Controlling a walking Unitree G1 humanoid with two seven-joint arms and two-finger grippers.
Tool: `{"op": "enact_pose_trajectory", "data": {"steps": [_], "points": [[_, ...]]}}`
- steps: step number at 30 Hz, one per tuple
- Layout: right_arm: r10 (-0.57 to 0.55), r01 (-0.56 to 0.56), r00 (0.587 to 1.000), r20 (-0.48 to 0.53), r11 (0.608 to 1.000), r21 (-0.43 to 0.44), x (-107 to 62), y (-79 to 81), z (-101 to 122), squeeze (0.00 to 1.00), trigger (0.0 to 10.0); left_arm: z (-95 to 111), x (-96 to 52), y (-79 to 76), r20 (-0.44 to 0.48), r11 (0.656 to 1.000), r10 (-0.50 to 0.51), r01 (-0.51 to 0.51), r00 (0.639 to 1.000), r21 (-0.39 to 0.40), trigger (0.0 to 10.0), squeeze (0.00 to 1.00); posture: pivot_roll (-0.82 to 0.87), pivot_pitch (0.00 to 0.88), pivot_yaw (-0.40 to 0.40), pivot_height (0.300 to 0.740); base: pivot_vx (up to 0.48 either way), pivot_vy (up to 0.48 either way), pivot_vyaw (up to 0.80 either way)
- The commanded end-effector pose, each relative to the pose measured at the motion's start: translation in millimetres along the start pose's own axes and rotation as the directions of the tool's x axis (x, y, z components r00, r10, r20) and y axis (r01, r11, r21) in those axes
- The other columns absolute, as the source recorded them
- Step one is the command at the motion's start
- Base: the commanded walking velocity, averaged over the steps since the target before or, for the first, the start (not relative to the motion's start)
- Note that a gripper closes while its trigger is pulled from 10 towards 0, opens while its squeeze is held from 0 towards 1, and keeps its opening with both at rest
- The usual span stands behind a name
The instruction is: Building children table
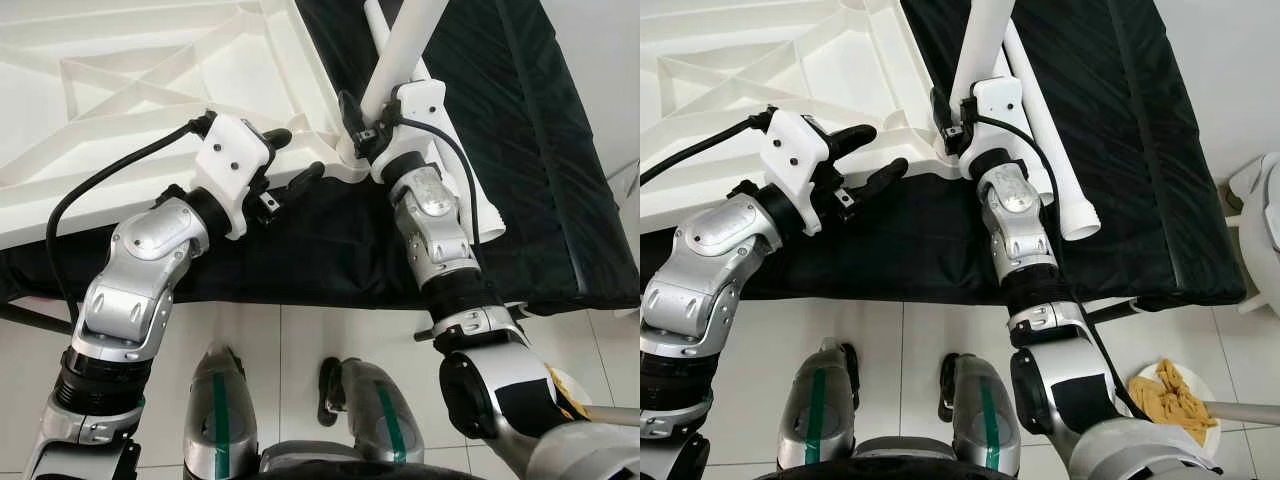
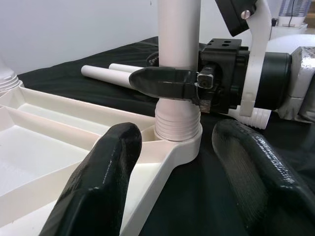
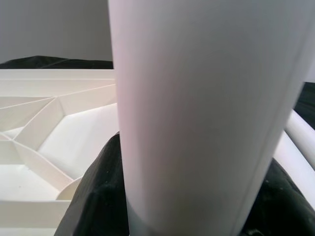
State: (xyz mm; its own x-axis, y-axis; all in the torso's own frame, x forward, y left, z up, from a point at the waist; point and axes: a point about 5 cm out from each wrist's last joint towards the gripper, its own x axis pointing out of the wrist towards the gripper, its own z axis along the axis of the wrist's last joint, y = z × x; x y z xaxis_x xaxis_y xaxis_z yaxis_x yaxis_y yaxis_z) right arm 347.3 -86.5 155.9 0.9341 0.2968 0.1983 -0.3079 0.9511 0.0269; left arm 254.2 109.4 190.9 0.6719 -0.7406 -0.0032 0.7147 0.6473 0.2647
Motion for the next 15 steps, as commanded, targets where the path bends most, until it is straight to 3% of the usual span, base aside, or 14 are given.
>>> {"op": "enact_pose_trajectory", "data": {"steps": [1, 15], "points": [[-0.059, 0.061, 0.990, -0.125, 0.998, 0.013, -10.5, -7.7, -26.8, 0.00, 10.0, 2.1, -0.6, -1.8, 0.005, 1.000, 0.025, -0.025, 1.000, -0.004, 10.0, 0.00, 0.14, 0.105, -0.104, 0.740, 0.000, 0.000, 0.00], [-0.203, 0.204, 0.973, -0.113, 0.979, 0.001, -6.1, -3.4, -28.8, 0.00, 10.0, 3.0, -1.6, -1.2, 0.006, 1.000, 0.030, -0.030, 1.000, -0.003, 10.0, 0.00, 0.14, 0.111, -0.102, 0.740, 0.000, 0.000, 0.00]]}}
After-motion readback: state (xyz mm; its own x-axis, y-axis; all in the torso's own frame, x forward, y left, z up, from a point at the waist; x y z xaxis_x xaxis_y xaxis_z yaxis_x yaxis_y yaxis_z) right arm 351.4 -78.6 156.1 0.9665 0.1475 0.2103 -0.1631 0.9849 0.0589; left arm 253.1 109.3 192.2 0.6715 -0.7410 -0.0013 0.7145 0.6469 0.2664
